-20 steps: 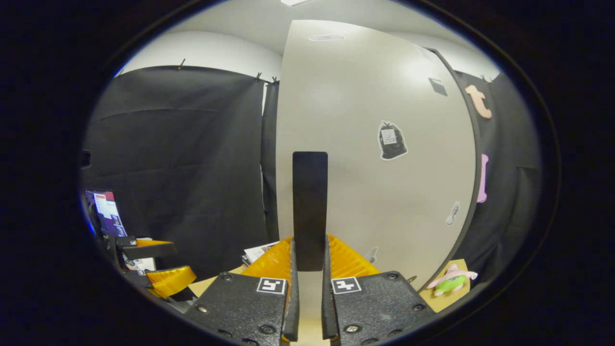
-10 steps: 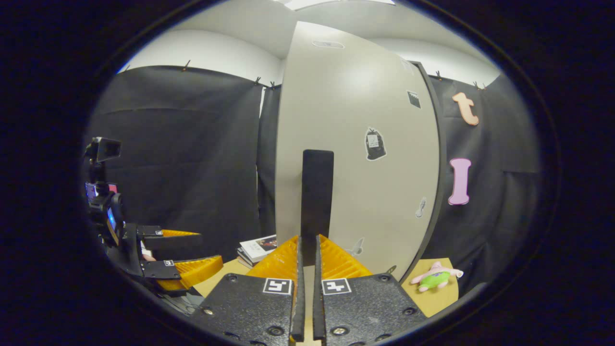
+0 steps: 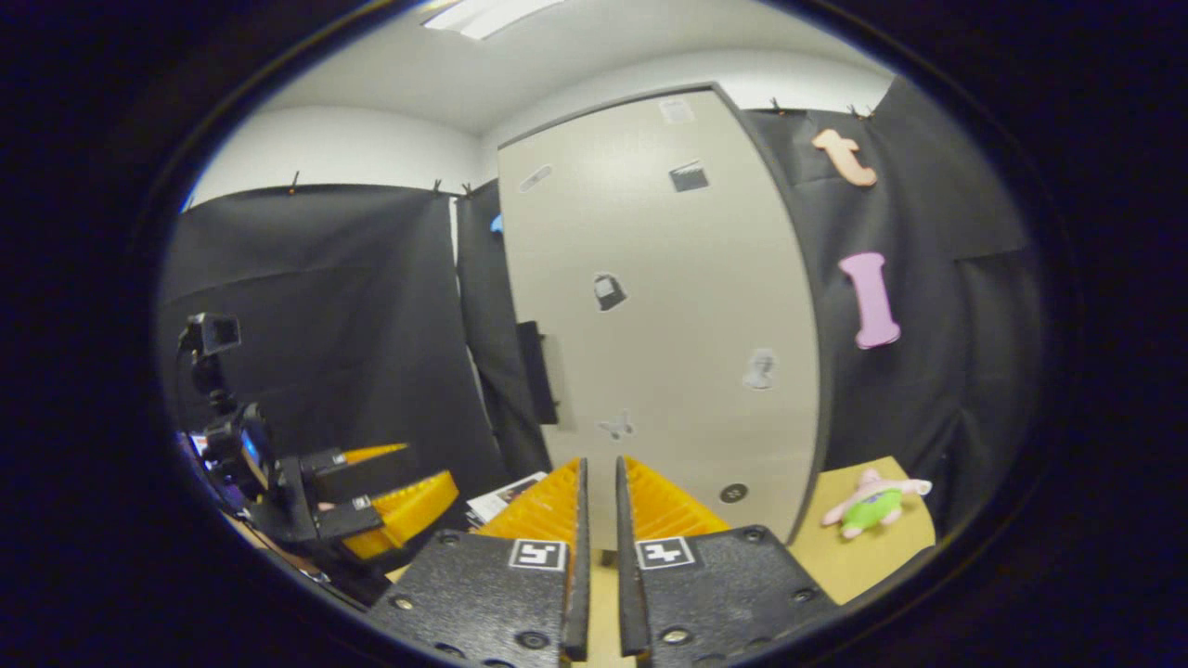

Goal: Open the cabinet door with the right hand, grasp the bottle in the cabinet with the left hand and place it on the coaster, then close the cabinet door with the right hand.

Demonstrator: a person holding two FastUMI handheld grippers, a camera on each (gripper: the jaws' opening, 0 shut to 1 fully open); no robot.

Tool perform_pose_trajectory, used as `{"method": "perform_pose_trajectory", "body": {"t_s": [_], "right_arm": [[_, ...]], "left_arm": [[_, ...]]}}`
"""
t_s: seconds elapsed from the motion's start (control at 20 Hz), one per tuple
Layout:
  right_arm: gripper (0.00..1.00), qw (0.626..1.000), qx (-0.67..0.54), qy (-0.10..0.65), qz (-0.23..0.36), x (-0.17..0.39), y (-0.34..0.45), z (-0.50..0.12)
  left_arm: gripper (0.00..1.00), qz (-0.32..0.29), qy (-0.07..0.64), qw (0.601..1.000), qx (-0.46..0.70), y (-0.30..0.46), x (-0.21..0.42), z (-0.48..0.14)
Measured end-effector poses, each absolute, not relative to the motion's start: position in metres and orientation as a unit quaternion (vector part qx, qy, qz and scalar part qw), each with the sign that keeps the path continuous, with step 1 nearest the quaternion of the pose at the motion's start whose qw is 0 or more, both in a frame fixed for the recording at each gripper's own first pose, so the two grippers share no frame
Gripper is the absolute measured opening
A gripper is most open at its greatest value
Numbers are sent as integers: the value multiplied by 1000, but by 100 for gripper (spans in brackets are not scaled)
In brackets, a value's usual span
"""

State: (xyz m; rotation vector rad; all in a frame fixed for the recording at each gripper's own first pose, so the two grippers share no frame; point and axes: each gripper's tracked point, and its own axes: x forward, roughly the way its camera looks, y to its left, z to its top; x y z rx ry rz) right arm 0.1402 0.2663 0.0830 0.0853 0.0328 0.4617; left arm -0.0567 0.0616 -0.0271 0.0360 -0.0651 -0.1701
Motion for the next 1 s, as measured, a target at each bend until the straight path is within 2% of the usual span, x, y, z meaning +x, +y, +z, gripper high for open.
{"method": "perform_pose_trajectory", "body": {"t_s": [0.1, 0.25, 0.3, 0.4, 0.5, 0.55, 0.6, 0.65, 0.75, 0.8, 0.85, 0.9, 1.0], "right_arm": [[34, 977, 11, 49, 209, 190, 285, 69], [35, 978, -24, 25, 204, 238, 319, 79], [43, 979, -39, 20, 200, 246, 326, 80], [67, 980, -57, 15, 190, 266, 346, 80], [74, 985, -64, 18, 157, 291, 352, 79], [74, 985, -59, 11, 161, 290, 362, 83], [72, 985, -63, 19, 160, 296, 370, 83], [72, 981, -66, 28, 182, 292, 379, 77], [73, 984, -78, 25, 158, 302, 375, 78], [63, 986, -59, 8, 153, 301, 364, 83], [44, 987, -38, 16, 155, 302, 368, 81], [24, 988, -45, 12, 150, 301, 368, 84], [17, 988, -59, -9, 142, 297, 365, 85]], "left_arm": [[96, -68, 4, 998, -9, 82, -69, -57], [95, -35, 43, 998, 2, 118, -89, -94], [95, -30, 52, 998, -5, 126, -93, -105], [95, -20, 61, 998, -17, 138, -95, -121], [95, -13, 74, 997, -27, 148, -98, -131], [100, -14, 75, 997, -33, 151, -98, -132], [96, -15, 73, 997, -37, 154, -98, -132], [96, -14, 73, 996, -39, 158, -96, -132], [95, -15, 78, 996, -43, 165, -93, -136], [100, -15, 82, 996, -44, 166, -93, -138], [100, -16, 86, 995, -46, 167, -92, -140], [95, -14, 91, 995, -47, 169, -92, -144], [95, -13, 106, 993, -49, 180, -93, -157]]}}
